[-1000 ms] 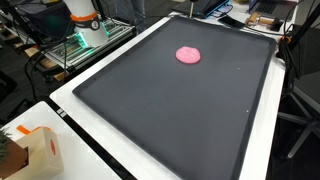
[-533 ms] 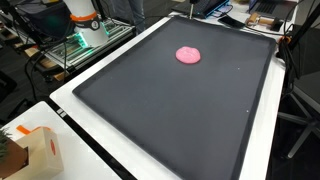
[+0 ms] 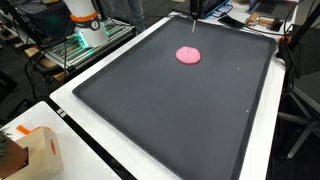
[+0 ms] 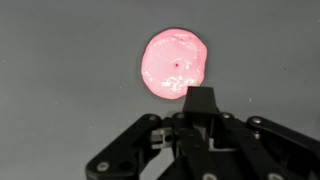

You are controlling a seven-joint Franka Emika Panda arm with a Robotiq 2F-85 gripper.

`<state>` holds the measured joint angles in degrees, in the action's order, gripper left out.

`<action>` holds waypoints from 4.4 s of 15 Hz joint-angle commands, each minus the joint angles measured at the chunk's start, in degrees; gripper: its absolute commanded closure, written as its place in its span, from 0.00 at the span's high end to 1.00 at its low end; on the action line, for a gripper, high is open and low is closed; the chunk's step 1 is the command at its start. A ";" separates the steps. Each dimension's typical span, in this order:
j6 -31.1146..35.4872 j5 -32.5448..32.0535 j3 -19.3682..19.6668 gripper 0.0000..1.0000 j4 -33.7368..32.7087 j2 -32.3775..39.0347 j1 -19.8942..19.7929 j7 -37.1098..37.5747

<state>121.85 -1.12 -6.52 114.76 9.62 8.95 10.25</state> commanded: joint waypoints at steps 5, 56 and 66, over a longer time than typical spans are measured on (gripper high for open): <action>8.04 0.55 -0.34 0.04 2.39 4.25 -0.20 -3.54; 8.69 2.09 -0.34 0.04 -2.57 13.92 -0.53 -6.18; 8.31 2.16 -0.25 0.04 -1.73 10.74 -0.60 -5.55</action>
<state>132.15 -0.43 -6.62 112.46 22.45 8.82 5.20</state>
